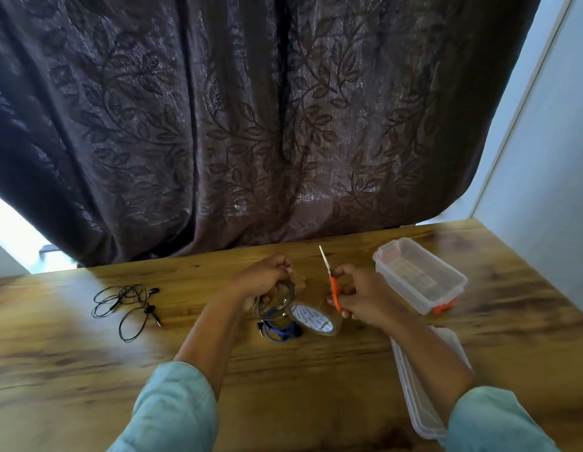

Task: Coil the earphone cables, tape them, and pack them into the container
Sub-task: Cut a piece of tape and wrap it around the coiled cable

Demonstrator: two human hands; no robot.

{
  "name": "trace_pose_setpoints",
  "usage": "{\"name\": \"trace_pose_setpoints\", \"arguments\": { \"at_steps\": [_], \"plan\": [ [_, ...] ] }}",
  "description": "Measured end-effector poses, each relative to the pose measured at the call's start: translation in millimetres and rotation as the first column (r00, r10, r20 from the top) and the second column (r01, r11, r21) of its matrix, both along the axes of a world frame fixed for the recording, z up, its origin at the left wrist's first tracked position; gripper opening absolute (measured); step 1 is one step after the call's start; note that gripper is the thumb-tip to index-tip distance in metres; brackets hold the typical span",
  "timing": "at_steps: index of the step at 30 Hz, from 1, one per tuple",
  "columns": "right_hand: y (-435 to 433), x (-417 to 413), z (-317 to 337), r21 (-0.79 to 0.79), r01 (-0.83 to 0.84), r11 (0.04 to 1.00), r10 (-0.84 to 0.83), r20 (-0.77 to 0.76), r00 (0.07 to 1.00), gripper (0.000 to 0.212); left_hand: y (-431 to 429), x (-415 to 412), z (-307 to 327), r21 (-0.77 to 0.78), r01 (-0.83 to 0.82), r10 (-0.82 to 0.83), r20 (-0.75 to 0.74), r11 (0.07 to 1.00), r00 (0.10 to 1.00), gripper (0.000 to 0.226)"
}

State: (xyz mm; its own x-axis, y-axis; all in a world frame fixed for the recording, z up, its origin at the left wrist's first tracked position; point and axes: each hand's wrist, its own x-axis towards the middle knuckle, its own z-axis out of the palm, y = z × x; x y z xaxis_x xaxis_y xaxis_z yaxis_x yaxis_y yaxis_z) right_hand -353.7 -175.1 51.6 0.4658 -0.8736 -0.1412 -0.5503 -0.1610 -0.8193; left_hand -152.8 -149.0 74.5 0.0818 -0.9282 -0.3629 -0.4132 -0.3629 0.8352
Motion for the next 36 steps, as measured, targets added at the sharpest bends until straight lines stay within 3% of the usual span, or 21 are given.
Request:
{"name": "trace_pose_setpoints", "arguments": {
  "at_steps": [3,5,9,12,18,25,28,31,33,36],
  "plan": [
    [-10,-12,13,0.028,-0.154,0.988,0.153,0.03,0.988,0.039,-1,9,-5,0.011,0.094,-0.092,-0.12,0.996,0.988,0.014],
    [-22,-21,18,0.026,-0.21,0.977,0.21,-0.009,0.978,0.036,-3,10,-3,0.0,0.174,-0.174,-0.086,0.985,0.981,0.015],
    [-43,-35,18,0.078,-0.288,0.955,0.298,-0.214,0.93,0.043,-13,4,12,-0.011,0.361,-0.356,0.149,0.932,0.923,0.021],
    [-54,-35,22,0.13,-0.31,0.942,0.335,-0.287,0.897,0.045,-23,-2,22,-0.023,0.484,-0.427,0.435,0.875,0.793,0.025],
    [-73,-27,32,0.137,-0.353,0.925,0.377,-0.417,0.827,0.051,-36,-17,31,-0.027,0.592,-0.359,0.773,0.806,0.524,0.022],
    [-81,-21,49,0.027,-0.363,0.931,0.325,-0.509,0.797,0.062,-27,-15,37,-0.077,0.621,-0.216,0.899,0.78,0.382,0.022],
    [-70,-17,54,0.032,-0.366,0.93,0.327,-0.524,0.786,0.056,-24,-13,33,-0.094,0.529,-0.187,0.872,0.844,0.453,0.02],
    [-44,-12,47,-0.049,-0.36,0.932,0.254,-0.618,0.744,0.052,-22,-11,27,-0.12,0.308,-0.143,0.693,0.944,0.707,0.019],
    [-20,-6,42,-0.155,-0.34,0.928,0.161,-0.655,0.738,0.045,-23,-13,23,-0.118,0.142,-0.052,0.563,0.983,0.825,0.014],
    [7,9,40,-0.193,-0.316,0.929,0.108,-0.674,0.73,0.047,-25,-19,24,-0.058,-0.007,0.035,0.49,0.998,0.871,0.014]
  ]
}}
